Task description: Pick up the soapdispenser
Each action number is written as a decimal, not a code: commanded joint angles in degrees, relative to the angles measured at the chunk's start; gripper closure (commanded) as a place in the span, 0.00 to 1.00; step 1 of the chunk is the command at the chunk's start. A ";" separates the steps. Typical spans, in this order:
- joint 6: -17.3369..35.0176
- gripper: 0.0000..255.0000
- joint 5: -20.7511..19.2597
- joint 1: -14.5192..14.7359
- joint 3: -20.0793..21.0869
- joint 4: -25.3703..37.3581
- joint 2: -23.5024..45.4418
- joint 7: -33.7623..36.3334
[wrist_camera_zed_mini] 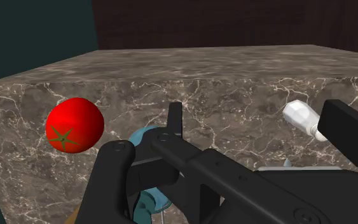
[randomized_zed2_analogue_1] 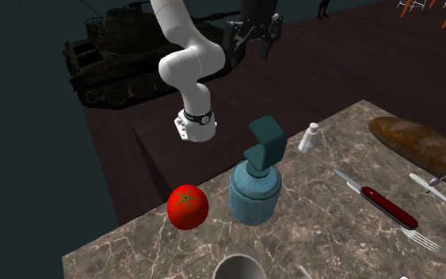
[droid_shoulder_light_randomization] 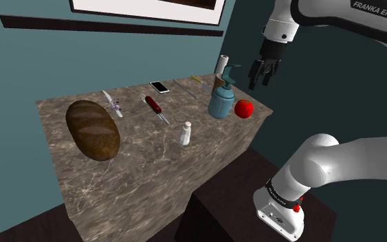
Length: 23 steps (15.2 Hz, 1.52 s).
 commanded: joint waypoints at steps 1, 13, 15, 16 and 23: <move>0.00 0.00 0.00 0.00 0.00 0.00 0.00 0.00; 29.34 0.00 -4.14 -2.07 -9.53 -4.90 8.42 -10.37; 34.04 0.00 -4.01 -2.08 -11.24 -4.56 10.81 -12.23; 36.34 0.00 -3.82 -2.02 -12.11 -4.27 12.09 -13.20; 44.03 0.00 -3.38 -1.89 -13.91 -7.08 14.79 -15.08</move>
